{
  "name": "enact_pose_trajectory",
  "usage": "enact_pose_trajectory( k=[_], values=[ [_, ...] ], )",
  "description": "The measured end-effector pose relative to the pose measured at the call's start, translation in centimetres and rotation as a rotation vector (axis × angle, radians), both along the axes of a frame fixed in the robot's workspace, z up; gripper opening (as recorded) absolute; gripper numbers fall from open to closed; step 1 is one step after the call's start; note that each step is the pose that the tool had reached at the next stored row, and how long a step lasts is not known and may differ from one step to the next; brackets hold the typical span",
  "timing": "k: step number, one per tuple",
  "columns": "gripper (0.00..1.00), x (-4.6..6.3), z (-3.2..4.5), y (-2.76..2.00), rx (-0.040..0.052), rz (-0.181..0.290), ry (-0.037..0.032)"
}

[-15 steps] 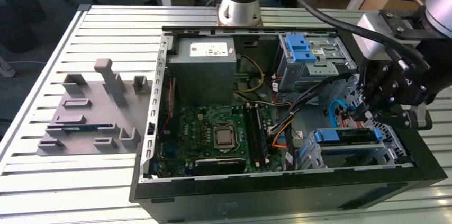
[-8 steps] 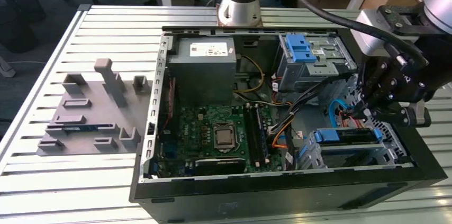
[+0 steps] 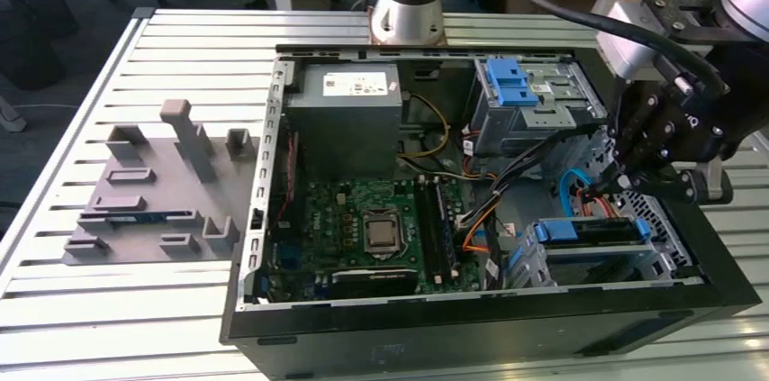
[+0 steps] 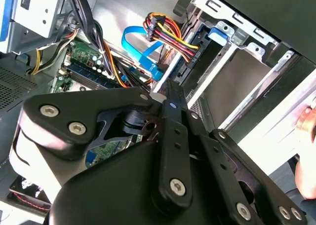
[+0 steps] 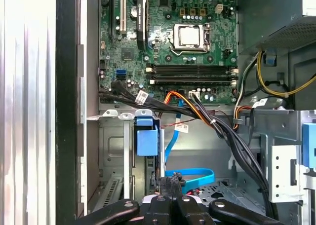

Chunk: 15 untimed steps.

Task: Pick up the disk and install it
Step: 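Insert the second disk wire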

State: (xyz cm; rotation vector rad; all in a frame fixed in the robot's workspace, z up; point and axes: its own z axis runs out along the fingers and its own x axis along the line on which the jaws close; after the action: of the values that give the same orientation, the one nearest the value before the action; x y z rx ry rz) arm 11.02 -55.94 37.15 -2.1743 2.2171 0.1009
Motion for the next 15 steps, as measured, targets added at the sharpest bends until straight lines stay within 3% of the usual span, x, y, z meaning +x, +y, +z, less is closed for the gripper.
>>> enact_pose_trajectory(
  k=[10,15],
  values=[
    [0.11,-0.2,-0.02,1.06,-0.0009,0.000,0.0005],
    [0.17,-0.2,-0.37,1.12,-0.0031,0.002,0.0004]
  ],
)
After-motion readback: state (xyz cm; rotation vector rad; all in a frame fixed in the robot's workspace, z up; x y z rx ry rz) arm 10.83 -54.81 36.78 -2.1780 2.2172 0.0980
